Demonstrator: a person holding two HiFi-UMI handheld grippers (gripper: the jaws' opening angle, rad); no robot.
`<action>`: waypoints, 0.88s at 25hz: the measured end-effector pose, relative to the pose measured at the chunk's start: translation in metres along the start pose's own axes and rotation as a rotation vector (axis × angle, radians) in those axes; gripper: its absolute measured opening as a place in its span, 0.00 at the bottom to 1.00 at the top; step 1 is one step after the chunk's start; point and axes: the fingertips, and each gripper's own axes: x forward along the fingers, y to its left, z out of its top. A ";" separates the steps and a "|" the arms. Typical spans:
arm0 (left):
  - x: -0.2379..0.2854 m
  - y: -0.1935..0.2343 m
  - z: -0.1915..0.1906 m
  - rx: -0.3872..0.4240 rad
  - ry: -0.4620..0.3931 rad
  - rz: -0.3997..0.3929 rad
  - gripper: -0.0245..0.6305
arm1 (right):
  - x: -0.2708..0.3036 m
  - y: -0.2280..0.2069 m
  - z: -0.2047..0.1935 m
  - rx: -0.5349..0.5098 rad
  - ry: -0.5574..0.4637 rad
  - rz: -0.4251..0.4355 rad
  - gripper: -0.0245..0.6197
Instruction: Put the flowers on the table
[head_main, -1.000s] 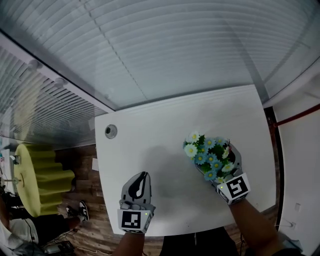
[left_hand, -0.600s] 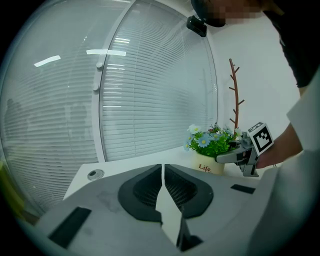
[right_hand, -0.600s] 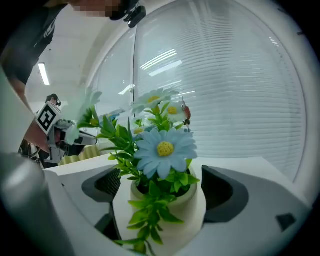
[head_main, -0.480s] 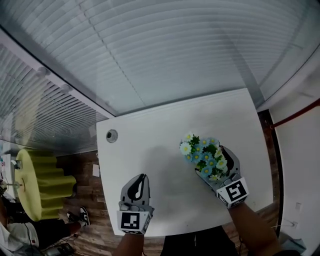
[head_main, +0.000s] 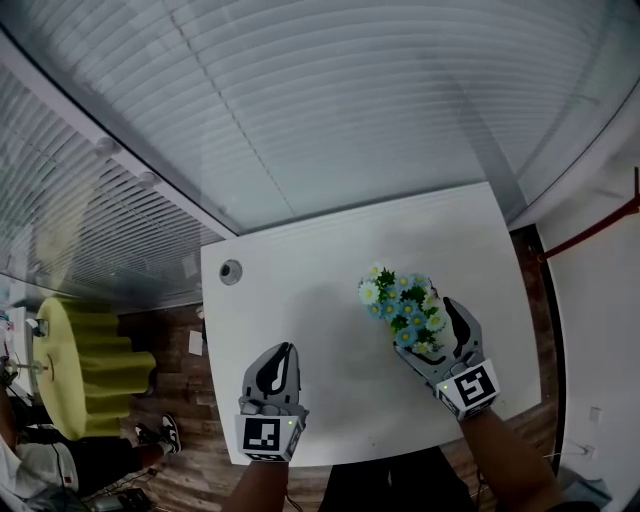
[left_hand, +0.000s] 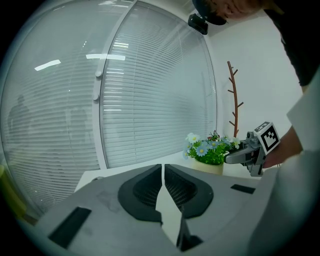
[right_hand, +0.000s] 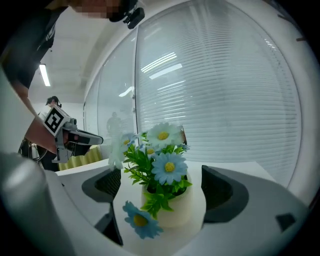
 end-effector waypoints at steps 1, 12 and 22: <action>-0.001 0.000 0.003 -0.002 -0.003 0.002 0.07 | -0.002 -0.001 0.004 0.000 -0.005 0.000 0.79; -0.016 0.002 0.040 0.013 -0.060 0.023 0.07 | -0.034 0.014 0.040 -0.055 -0.021 0.037 0.79; -0.032 -0.001 0.069 0.031 -0.087 0.040 0.07 | -0.055 0.014 0.073 -0.047 -0.040 0.032 0.79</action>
